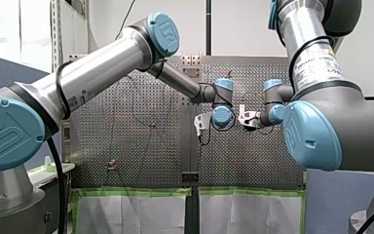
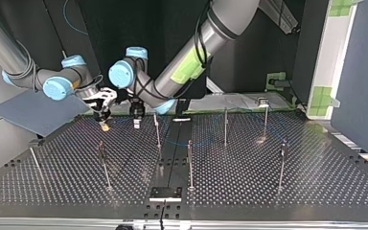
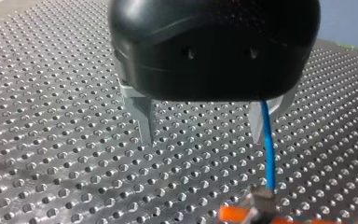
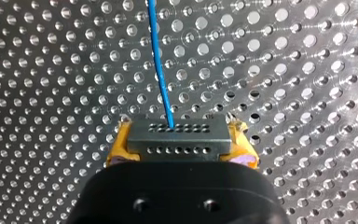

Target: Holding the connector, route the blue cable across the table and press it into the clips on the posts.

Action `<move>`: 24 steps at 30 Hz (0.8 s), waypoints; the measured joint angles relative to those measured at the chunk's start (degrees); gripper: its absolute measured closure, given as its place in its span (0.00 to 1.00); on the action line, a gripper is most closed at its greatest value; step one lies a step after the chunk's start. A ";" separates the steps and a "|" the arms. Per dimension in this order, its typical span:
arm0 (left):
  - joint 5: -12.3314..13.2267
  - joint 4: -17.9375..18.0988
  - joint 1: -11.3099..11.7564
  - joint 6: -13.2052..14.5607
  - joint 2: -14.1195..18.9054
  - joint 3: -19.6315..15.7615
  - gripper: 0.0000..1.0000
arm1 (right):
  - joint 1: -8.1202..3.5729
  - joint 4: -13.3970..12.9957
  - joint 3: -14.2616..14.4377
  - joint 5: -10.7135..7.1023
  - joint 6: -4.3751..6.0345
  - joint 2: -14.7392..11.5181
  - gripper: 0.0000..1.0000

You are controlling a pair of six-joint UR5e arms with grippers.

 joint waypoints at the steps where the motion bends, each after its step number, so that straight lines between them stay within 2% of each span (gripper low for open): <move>1: -0.21 -0.12 -0.07 -0.02 -0.05 0.07 0.07 | -0.03 0.00 0.00 0.00 0.00 0.00 1.00; 2: -0.42 -0.21 -0.13 0.01 -0.08 0.12 0.28 | -0.06 0.00 -0.01 -0.02 0.00 0.00 1.00; 3: -0.70 -0.29 -0.18 0.12 -0.10 0.17 0.43 | -0.07 0.00 -0.01 -0.03 0.00 0.00 1.00; 4: -0.87 -0.34 -0.21 0.24 -0.11 0.19 0.43 | -0.08 0.00 -0.01 -0.05 0.00 0.00 1.00; 5: -1.01 -0.39 -0.23 0.34 -0.11 0.20 0.58 | -0.09 0.00 -0.01 -0.06 0.00 0.00 1.00; 6: -1.17 -0.51 -0.24 0.43 -0.12 0.20 0.58 | -0.09 0.00 -0.01 -0.07 0.00 0.00 1.00; 8: -1.40 -0.66 -0.24 0.51 -0.12 0.20 0.99 | -0.10 0.00 -0.01 -0.08 0.00 -0.01 1.00; 19: -2.65 -2.38 -0.11 0.58 -0.02 0.25 0.99 | -0.04 0.61 -0.66 -0.04 -0.36 -0.47 1.00; 24: -3.50 -3.51 -0.21 0.48 0.32 0.47 0.99 | -0.03 1.17 -1.28 0.01 0.28 -2.24 1.00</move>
